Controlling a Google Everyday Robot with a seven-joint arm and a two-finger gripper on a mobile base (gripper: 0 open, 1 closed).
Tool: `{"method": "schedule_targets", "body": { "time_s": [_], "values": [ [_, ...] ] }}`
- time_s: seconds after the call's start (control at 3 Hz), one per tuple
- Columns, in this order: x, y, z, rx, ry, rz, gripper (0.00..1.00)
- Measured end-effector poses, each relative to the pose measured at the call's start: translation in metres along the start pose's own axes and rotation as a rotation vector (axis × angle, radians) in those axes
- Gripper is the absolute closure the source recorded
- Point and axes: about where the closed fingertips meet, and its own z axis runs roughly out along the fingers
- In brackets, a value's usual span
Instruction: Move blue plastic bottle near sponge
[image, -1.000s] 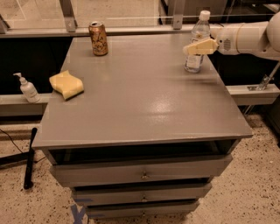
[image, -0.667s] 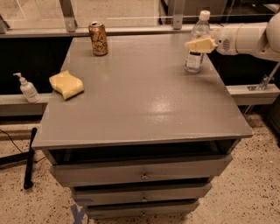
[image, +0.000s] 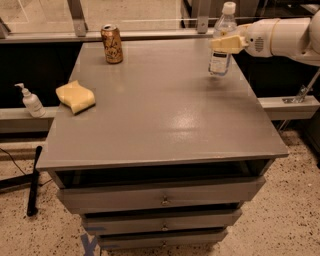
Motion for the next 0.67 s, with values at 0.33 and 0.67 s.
{"method": "schedule_targets", "body": {
  "time_s": [0.33, 0.67],
  "values": [
    [-0.0022, 0.0036, 0.0021, -0.007, -0.003, 0.0, 1.0],
    [-0.0022, 0.0037, 0.0023, -0.007, -0.003, 0.0, 1.0]
  ]
}}
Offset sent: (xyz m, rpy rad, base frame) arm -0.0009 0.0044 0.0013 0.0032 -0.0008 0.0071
